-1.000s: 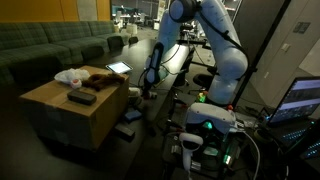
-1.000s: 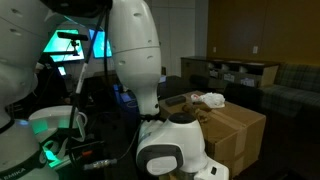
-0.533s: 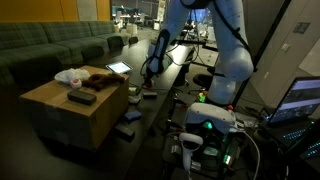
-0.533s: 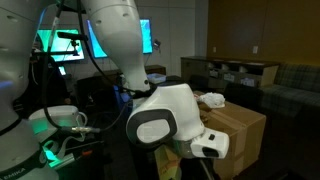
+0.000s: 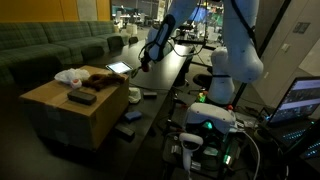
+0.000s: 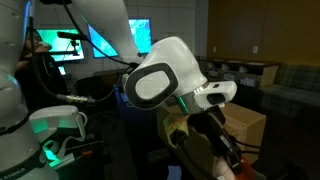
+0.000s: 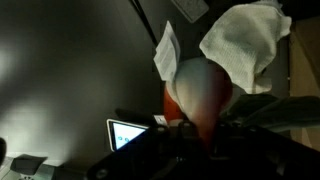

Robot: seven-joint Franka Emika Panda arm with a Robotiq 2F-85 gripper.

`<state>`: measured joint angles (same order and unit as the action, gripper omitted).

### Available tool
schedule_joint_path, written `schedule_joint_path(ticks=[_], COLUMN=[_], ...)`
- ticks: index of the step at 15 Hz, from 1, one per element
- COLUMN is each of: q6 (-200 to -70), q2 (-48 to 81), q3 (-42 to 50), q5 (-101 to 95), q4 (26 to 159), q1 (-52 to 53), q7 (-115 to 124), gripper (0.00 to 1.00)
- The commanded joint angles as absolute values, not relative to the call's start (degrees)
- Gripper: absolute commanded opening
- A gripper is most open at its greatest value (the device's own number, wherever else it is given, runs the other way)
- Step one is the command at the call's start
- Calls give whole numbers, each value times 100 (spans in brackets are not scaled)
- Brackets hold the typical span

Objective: Put the white towel on the table, then the moose on the box, then the duster on the table, then the turnip plushie on the box, then the plastic on the table, then the blue sponge on the box, then the duster from the box to the table, lastly, the other duster from the table to the box

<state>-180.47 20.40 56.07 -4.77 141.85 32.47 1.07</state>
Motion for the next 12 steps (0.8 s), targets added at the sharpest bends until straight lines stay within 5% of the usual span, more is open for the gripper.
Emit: schedule_joint_path(ticks=[1, 12], q6=[-18019, -18037], q2=[1974, 1831], q3=[6504, 7200], q5=[-448, -432], q4=[14121, 13648], q1=[4413, 6454], q7=[428, 1003], gripper=[3, 3])
